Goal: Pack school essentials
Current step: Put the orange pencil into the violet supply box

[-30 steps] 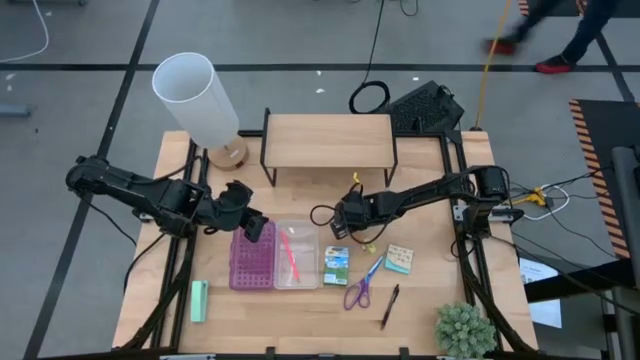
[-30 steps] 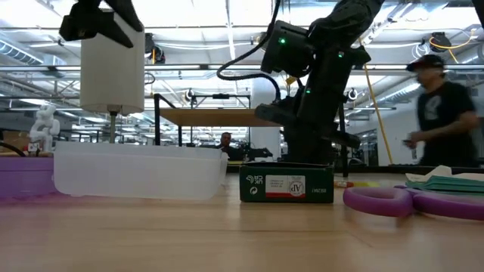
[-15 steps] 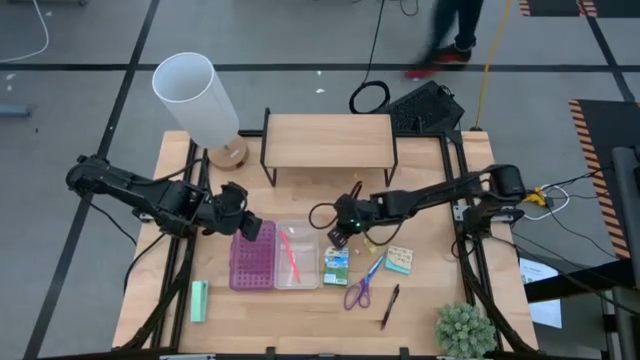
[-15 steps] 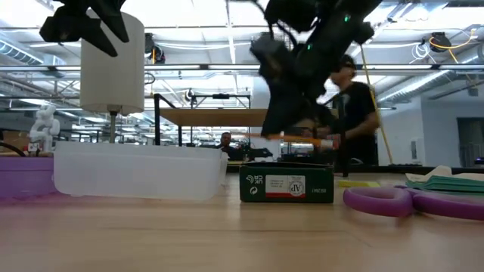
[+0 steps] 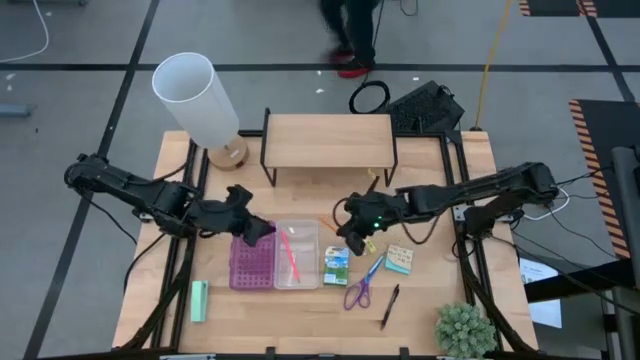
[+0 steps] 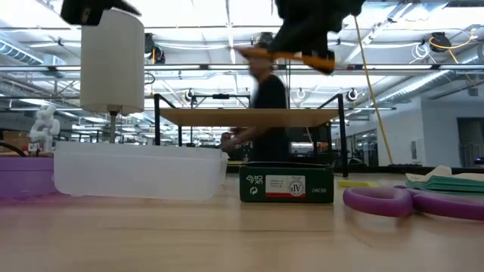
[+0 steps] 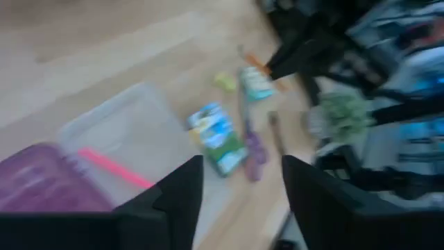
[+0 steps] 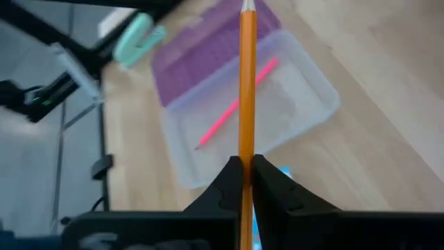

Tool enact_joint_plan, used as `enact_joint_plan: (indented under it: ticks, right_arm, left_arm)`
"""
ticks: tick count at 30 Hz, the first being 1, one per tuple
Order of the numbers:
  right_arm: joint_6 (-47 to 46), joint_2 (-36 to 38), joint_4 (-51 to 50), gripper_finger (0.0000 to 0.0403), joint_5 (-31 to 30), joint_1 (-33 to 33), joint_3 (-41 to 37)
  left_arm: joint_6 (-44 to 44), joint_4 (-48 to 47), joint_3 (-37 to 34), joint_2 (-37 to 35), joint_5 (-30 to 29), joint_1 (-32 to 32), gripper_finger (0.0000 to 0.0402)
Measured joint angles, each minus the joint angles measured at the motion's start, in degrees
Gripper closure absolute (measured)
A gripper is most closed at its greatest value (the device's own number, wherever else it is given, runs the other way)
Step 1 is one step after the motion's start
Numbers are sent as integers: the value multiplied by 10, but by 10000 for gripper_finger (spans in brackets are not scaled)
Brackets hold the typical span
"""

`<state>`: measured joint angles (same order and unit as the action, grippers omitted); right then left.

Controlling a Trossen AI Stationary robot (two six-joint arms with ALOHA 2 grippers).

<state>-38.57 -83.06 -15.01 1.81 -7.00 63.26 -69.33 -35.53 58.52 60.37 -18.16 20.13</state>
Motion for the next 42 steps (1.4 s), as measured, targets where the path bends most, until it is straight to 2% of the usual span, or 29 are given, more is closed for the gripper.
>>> enact_joint_plan:
  ticks: [6,12,18,26,29,34,36,38,42]
  right_arm:
    - [31,46,2,396,0,-21,0]
    - [22,84,10,395,-3,-25,0]
    - [24,107,102,395,-26,-20,0]
    - [55,113,237,395,-35,-3,1]
    - [66,114,284,395,-35,7,1]
    - [77,121,339,395,-36,26,0]
    - [86,123,364,394,-41,33,1]
    - [101,126,371,394,-47,42,1]
    - [110,130,383,394,-48,62,0]
  left_arm:
    - [67,59,0,-6,-27,10,140]
    - [140,139,0,-6,-32,14,131]
    - [190,207,0,-6,-11,2,130]
    - [193,224,0,-6,43,-39,124]
    - [192,233,0,-6,47,-51,96]
    - [213,284,0,-8,47,-61,21]
    - [216,292,0,-9,45,-66,7]
    - [219,297,1,-9,46,-70,11]
    - [237,299,1,-9,39,-78,46]
